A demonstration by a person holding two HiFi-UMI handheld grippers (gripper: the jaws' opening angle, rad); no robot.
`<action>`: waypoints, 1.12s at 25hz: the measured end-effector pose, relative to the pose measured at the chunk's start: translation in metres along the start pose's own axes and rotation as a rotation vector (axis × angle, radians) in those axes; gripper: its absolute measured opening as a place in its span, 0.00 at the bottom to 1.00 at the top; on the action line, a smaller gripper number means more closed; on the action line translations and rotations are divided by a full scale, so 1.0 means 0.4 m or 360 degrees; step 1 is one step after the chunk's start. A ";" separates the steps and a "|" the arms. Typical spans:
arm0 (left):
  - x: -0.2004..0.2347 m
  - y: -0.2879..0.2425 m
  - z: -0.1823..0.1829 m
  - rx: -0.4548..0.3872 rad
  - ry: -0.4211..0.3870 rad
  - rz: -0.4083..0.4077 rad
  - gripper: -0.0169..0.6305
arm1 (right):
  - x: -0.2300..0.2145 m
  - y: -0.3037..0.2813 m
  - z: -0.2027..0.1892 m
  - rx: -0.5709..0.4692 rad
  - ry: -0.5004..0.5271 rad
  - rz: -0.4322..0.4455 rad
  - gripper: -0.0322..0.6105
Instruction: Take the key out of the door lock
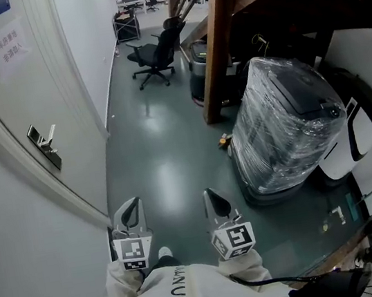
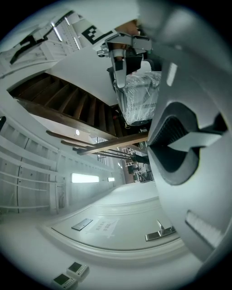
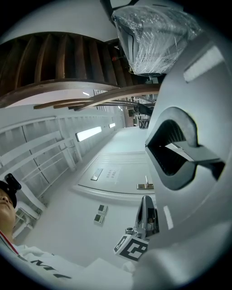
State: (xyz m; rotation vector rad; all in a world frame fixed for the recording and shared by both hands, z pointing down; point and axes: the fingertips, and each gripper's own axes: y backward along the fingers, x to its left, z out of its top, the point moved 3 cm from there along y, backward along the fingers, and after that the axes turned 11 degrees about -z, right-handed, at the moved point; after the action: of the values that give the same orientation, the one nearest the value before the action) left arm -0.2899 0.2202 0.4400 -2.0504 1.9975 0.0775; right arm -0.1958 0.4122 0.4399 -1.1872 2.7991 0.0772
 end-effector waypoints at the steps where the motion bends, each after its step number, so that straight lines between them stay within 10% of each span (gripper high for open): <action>1: 0.002 -0.007 0.000 0.0002 -0.0002 -0.0004 0.03 | -0.008 -0.004 0.000 -0.0002 -0.0005 -0.0009 0.04; 28: 0.343 -0.491 -0.020 -0.0008 -0.0015 -0.0116 0.03 | -0.082 -0.548 -0.009 0.0033 0.0007 -0.0107 0.04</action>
State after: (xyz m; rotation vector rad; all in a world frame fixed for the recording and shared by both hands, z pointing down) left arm -0.0913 0.0862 0.4474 -2.1199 1.9167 0.0771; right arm -0.0157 0.2829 0.4456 -1.2772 2.7538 0.0404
